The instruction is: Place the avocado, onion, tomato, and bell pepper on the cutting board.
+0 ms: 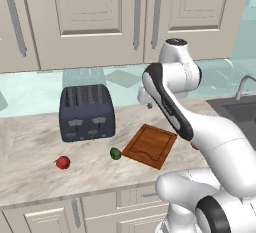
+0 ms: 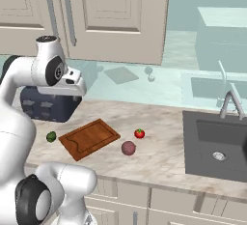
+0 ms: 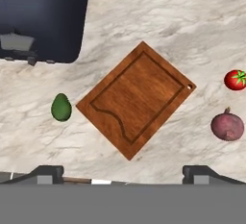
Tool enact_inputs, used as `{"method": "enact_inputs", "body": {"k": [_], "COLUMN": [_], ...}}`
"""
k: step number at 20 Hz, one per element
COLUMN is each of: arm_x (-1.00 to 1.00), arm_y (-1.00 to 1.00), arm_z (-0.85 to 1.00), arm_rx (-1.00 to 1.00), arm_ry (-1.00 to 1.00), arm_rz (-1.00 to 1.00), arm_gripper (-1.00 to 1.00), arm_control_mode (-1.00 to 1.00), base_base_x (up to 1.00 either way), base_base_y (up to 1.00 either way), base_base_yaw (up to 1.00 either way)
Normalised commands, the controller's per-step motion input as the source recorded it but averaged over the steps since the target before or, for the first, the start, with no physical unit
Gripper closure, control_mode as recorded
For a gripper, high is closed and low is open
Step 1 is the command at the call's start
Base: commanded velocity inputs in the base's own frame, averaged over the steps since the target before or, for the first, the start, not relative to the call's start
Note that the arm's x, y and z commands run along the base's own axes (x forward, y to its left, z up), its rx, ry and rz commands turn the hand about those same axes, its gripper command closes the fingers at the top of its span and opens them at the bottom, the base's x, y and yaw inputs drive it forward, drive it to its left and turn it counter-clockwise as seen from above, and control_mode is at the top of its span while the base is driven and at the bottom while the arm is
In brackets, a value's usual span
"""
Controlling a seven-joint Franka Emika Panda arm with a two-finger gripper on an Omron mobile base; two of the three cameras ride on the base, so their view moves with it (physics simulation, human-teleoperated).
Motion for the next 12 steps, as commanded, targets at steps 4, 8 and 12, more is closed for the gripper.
{"method": "enact_inputs", "body": {"k": [4,8,12], "arm_x": [0.0,0.0,0.0], "arm_y": [0.61,0.65,0.67], "arm_z": [-0.15,-0.18,-0.22], "arm_rx": [0.0,0.0,-0.01], "arm_ry": [0.04,0.06,0.07], "arm_rz": [0.0,0.0,0.0], "arm_gripper": [-1.0,-1.0,-1.0], "arm_control_mode": [-1.0,-1.0,-1.0], "base_base_x": [0.0,0.0,0.0], "base_base_y": [0.0,0.0,0.0], "base_base_yaw": [0.0,0.0,0.0]}}
